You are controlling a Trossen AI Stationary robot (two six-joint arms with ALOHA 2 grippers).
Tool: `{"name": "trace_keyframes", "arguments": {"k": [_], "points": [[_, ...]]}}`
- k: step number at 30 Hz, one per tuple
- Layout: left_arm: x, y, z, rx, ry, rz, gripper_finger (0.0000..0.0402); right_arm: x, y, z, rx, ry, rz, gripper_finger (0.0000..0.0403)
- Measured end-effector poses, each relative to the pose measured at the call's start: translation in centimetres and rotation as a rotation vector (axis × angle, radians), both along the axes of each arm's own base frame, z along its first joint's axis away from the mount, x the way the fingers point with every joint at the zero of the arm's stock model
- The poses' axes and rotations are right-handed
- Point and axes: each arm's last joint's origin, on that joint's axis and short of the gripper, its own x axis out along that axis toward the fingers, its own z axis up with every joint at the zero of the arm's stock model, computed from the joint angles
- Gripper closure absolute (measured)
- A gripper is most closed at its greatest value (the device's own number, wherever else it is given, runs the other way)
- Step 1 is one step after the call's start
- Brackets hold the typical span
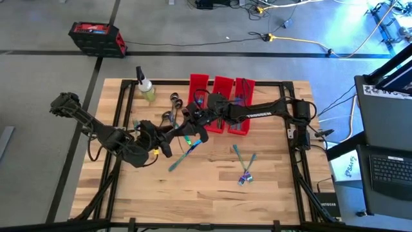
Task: Sort silverware
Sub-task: Put the blue fork into the left red silverware bin
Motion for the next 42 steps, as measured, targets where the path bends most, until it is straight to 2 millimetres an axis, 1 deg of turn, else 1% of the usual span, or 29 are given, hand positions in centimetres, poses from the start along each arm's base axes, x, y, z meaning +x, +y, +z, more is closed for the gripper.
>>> {"name": "trace_keyframes", "arguments": {"k": [4,8,12,15,23,28,31,35,42], "points": [[0.0,0.0,0.0,0.003,0.006,0.001,0.0223,-0.1,0.1,0.2,0.011,0.003,0.021,0.0402],[0.0,0.0,0.0,-0.002,-0.003,0.004,0.0179,-0.3,0.1,0.5,0.009,-0.002,0.032,0.0402],[-0.1,0.0,0.0,-0.029,-0.02,0.001,0.0147,-0.3,0.1,0.6,0.005,0.003,0.039,0.0402],[-0.1,-0.2,0.1,-0.038,-0.03,-0.006,0.0132,-0.4,0.1,0.6,0.0,0.002,0.043,0.0402],[0.1,-0.6,0.6,-0.072,-0.085,-0.028,0.0127,-0.4,0.0,0.7,-0.033,-0.019,0.016,0.0403],[0.4,0.0,0.7,-0.08,-0.101,-0.001,0.0127,-0.3,0.0,0.5,-0.046,-0.01,0.003,0.0403],[0.7,0.1,0.9,-0.092,-0.109,-0.017,0.0127,-0.3,-0.1,0.5,-0.048,-0.011,-0.007,0.0403],[0.7,-0.2,1.3,-0.051,-0.097,-0.053,0.0127,-0.4,-0.9,0.5,-0.049,-0.003,-0.029,0.0403],[0.4,-0.5,1.5,-0.011,-0.089,-0.041,0.0127,-0.6,-2.3,0.3,-0.047,0.014,-0.036,0.0403]]}}
